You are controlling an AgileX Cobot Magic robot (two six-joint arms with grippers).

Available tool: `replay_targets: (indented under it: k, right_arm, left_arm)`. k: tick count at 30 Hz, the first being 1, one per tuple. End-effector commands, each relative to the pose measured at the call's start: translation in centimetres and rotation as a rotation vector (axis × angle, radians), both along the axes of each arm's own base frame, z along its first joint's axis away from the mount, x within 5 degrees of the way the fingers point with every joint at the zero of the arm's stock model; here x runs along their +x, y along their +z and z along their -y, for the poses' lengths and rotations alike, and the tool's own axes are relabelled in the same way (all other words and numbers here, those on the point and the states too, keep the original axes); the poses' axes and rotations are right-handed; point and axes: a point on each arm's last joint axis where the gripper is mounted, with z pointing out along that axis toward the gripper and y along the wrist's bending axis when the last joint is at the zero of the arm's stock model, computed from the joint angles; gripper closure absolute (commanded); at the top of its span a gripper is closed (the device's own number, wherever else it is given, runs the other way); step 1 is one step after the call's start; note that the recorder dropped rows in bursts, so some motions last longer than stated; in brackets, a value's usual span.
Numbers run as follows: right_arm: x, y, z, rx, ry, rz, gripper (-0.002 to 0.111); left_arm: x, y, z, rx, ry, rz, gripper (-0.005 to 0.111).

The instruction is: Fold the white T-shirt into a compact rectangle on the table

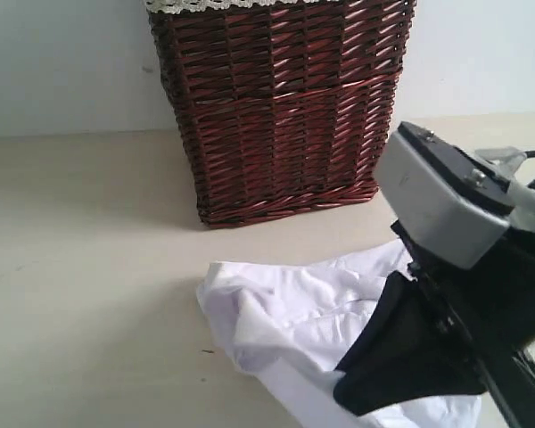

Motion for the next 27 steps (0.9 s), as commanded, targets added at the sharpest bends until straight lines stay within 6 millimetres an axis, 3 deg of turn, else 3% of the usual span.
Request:
replay_targets:
  k: [1,8,12,16,22,27]
  right_arm:
    - [-2.4,0.9,-0.8,-0.018,0.036,-0.033,0.1]
    - [-4.3,0.4,-1.1,-0.165,0.11,-0.006,0.052]
    - [-4.2,0.6,-0.8,-0.191,0.115,0.032,0.049]
    - [-3.7,1.1,0.7,-0.313,0.146,0.201,0.049]
    - [1.8,1.1,3.8,-0.563,-0.074,0.63,0.049]
    - [6.5,-0.1,6.4,-0.527,-0.301,0.628,0.049]
  left_arm:
    - [0.0,0.1,0.0,-0.001,-0.006,0.013,0.107]
    - [0.0,0.1,0.0,-0.001,-0.006,0.013,0.107]
    - [0.0,0.1,0.0,-0.001,-0.006,0.013,0.107]
    - [0.0,0.1,0.0,-0.001,-0.006,0.013,0.107]
    - [0.0,0.1,0.0,-0.001,-0.006,0.013,0.107]
    - [0.0,0.1,0.0,-0.001,-0.006,0.013,0.107]
